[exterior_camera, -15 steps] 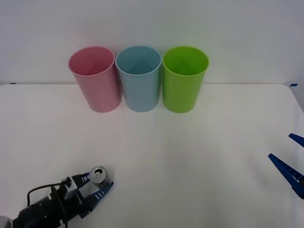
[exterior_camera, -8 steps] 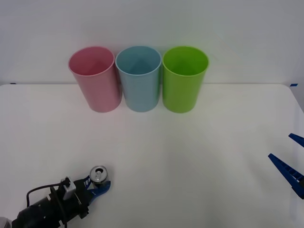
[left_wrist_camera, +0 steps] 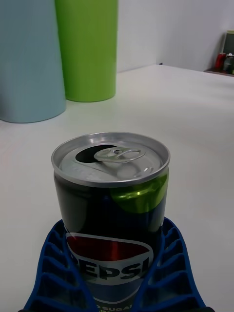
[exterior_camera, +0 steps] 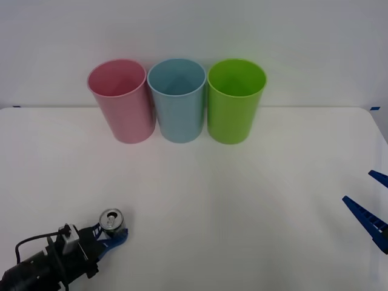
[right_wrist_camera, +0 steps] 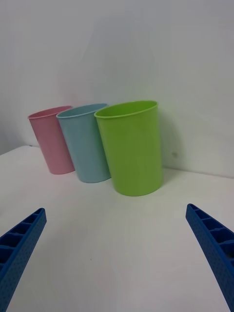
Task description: Grasp the object on the table and drop it into the matching bin: aluminum can to the light blue bin, PET bottle to the pink bin.
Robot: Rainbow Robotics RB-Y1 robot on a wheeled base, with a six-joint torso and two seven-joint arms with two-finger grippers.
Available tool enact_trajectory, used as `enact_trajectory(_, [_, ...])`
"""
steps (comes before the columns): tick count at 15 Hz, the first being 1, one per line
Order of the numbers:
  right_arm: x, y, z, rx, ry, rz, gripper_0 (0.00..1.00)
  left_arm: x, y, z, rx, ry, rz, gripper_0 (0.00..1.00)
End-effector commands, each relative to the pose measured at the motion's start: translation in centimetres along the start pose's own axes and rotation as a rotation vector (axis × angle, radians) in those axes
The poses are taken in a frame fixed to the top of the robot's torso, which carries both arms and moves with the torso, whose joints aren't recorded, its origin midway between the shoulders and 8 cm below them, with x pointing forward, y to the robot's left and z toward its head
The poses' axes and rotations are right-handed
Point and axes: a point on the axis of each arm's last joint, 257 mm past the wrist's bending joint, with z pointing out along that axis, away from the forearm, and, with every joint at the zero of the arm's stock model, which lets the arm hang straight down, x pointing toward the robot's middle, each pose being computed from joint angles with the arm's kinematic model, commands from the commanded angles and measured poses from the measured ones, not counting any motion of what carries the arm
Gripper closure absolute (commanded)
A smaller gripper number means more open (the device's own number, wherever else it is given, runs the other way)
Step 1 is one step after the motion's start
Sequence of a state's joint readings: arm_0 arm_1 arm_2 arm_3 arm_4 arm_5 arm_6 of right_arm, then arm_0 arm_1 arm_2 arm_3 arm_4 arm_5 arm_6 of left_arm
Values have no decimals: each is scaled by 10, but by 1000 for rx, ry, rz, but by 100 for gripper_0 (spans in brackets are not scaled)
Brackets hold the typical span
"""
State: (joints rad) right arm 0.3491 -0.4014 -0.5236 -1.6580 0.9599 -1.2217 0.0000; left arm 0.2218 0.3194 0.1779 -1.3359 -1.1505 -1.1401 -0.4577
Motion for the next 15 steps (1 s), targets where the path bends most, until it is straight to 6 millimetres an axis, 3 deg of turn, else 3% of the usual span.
enact_trajectory(1, [0, 0, 0, 0, 0, 0, 0, -10, 10, -10, -17, -25, -15, 100])
enact_trajectory(12, [0, 0, 0, 0, 0, 0, 0, -73, 63, -77, -212, -187, -69, 100])
enact_trajectory(15, [0, 0, 0, 0, 0, 0, 0, -94, 71, -82, -221, -235, -92, 100])
